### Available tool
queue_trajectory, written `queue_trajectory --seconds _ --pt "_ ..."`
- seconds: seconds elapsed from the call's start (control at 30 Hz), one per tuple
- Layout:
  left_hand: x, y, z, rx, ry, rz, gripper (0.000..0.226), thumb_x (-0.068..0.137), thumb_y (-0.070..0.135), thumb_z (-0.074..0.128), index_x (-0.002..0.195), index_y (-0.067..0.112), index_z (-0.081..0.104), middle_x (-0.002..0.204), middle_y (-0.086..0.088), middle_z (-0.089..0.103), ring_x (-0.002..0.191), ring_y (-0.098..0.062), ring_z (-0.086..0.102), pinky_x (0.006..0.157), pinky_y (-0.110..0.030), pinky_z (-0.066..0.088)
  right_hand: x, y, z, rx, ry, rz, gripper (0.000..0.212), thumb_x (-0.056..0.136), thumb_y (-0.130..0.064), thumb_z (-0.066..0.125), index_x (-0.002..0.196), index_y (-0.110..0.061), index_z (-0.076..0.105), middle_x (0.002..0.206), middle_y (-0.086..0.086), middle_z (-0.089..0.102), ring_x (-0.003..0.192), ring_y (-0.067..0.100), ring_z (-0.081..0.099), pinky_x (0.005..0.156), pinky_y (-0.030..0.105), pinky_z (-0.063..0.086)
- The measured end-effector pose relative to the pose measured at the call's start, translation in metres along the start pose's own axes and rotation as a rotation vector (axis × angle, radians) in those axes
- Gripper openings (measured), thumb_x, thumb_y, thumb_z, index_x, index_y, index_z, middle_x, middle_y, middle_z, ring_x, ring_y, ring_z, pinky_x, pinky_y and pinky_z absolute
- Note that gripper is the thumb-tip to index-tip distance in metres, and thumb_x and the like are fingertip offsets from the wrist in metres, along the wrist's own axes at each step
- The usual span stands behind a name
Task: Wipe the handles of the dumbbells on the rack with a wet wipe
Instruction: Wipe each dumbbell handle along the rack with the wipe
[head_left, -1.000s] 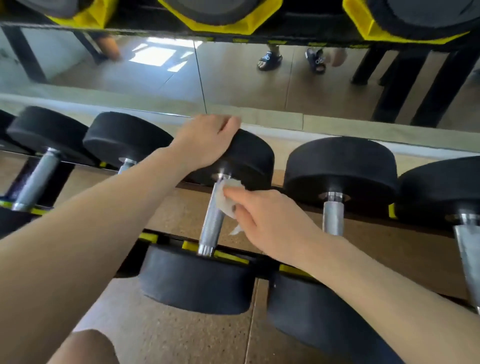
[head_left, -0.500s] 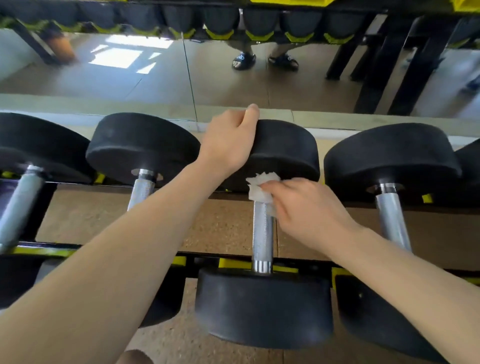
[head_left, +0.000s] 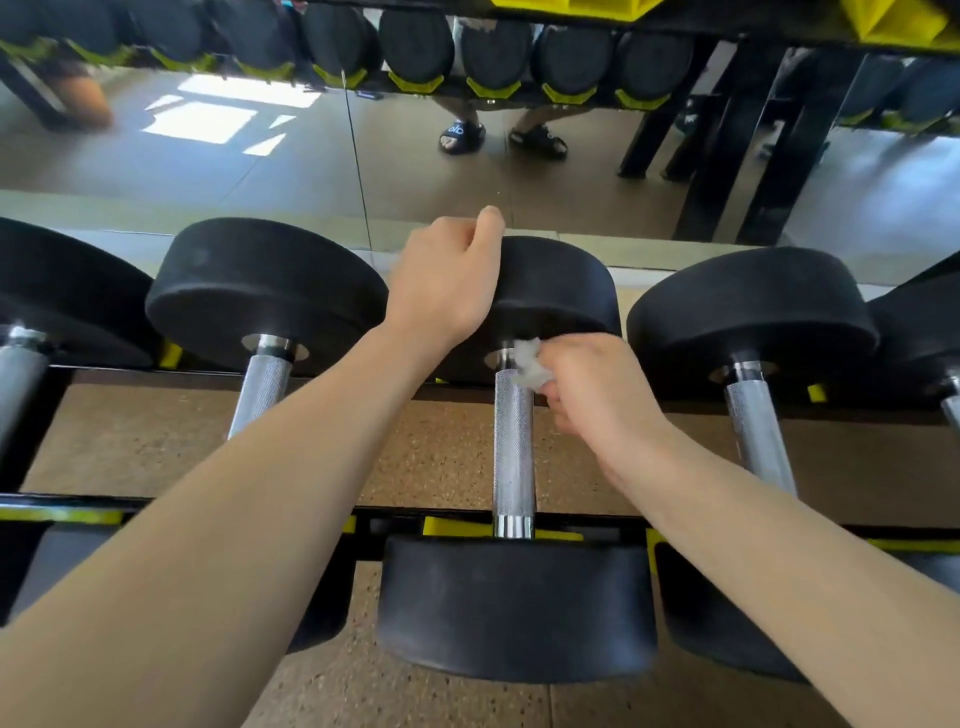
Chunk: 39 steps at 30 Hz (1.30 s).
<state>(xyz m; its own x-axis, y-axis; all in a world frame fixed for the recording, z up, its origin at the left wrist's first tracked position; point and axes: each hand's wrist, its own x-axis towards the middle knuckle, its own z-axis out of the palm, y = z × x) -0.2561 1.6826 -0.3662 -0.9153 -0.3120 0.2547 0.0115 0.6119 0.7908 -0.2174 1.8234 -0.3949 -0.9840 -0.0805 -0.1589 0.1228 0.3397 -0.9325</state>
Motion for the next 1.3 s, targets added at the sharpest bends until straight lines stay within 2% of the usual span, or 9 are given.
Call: queue_trajectory --seconds 0.1,0.2,0.5,0.67,0.83,0.93,1.03,1.23,1.3 --pt "-0.003 0.002 0.0 -0.024 -0.006 0.004 0.053 0.107 0.033 0.034 0.057 0.016 0.028 0.056 0.0 0.03 0.054 -0.016 0.032 0.055 -0.035 0.026 -0.012 -0.001 0.002 -0.768 -0.126 -0.626 0.029 0.098 -0.02 0.043 0.119 -0.018 0.064 0.09 -0.001 0.066 0.073 0.012 0.061 0.059 0.022 0.041" --pt "-0.004 0.001 0.001 -0.033 -0.015 -0.001 0.053 0.107 0.033 0.033 0.057 0.017 0.032 0.055 0.0 0.031 0.056 -0.015 0.036 0.057 -0.032 0.029 -0.006 0.0 0.004 -1.171 -0.18 -0.753 0.033 0.096 -0.025 0.044 0.126 -0.022 0.058 0.099 0.003 0.067 0.073 0.018 0.056 0.057 0.029 0.037" --pt "-0.004 0.003 -0.002 -0.025 -0.006 -0.034 0.052 0.105 0.031 0.036 0.056 0.016 0.029 0.055 0.001 0.03 0.055 -0.015 0.033 0.055 -0.035 0.025 -0.007 0.004 -0.028 -0.72 -0.514 -0.597 0.038 0.097 -0.02 0.045 0.128 -0.036 0.061 0.079 -0.021 0.054 0.063 -0.004 0.057 0.053 0.013 0.039" --pt "-0.003 0.003 0.0 -0.041 -0.018 -0.033 0.051 0.105 0.031 0.035 0.056 0.016 0.034 0.055 0.001 0.032 0.058 -0.016 0.037 0.058 -0.034 0.029 -0.01 -0.002 -0.008 -1.046 -0.455 -0.623 0.041 0.097 -0.028 0.04 0.132 -0.036 0.058 0.078 -0.009 0.051 0.068 0.009 0.054 0.058 0.025 0.043" --pt "-0.005 0.006 -0.002 -0.019 -0.012 -0.041 0.049 0.104 0.03 0.037 0.057 0.015 0.03 0.056 0.001 0.03 0.055 -0.015 0.03 0.054 -0.035 0.022 -0.026 0.0 -0.026 -0.907 -0.85 -0.424 0.035 0.091 -0.021 0.05 0.113 -0.04 0.071 0.078 -0.019 0.062 0.078 0.002 0.056 0.071 0.021 0.044" --pt "-0.005 0.005 -0.003 -0.015 -0.003 -0.037 0.05 0.104 0.029 0.038 0.056 0.016 0.029 0.054 -0.001 0.03 0.052 -0.014 0.034 0.053 -0.037 0.022 -0.003 0.001 -0.029 -0.759 -0.581 -0.478 0.039 0.098 -0.019 0.045 0.128 -0.037 0.063 0.104 -0.013 0.064 0.082 -0.004 0.058 0.065 0.006 0.04" --pt "-0.006 0.006 -0.003 -0.014 -0.001 -0.036 0.051 0.104 0.029 0.038 0.055 0.016 0.031 0.054 0.0 0.03 0.05 -0.012 0.034 0.053 -0.035 0.023 0.004 0.003 -0.017 -0.849 -0.344 -0.54 0.043 0.101 -0.02 0.038 0.138 -0.035 0.053 0.092 -0.006 0.066 0.058 -0.003 0.053 0.049 0.012 0.033" --pt "-0.004 0.004 -0.003 -0.032 -0.014 -0.036 0.049 0.103 0.03 0.037 0.057 0.015 0.033 0.055 0.0 0.032 0.055 -0.015 0.033 0.055 -0.035 0.025 -0.018 0.0 -0.025 -0.851 -0.791 -0.391 0.035 0.095 -0.017 0.048 0.115 -0.032 0.072 0.064 -0.03 0.051 0.065 -0.018 0.051 0.059 0.008 0.033" --pt "-0.005 0.004 -0.002 -0.028 -0.014 -0.035 0.049 0.103 0.03 0.037 0.057 0.015 0.032 0.056 0.0 0.031 0.055 -0.015 0.032 0.054 -0.035 0.024 -0.014 0.0 -0.033 -0.601 -0.643 -0.303 0.033 0.097 -0.013 0.048 0.118 -0.028 0.07 0.075 -0.025 0.057 0.059 -0.016 0.053 0.055 0.009 0.036"
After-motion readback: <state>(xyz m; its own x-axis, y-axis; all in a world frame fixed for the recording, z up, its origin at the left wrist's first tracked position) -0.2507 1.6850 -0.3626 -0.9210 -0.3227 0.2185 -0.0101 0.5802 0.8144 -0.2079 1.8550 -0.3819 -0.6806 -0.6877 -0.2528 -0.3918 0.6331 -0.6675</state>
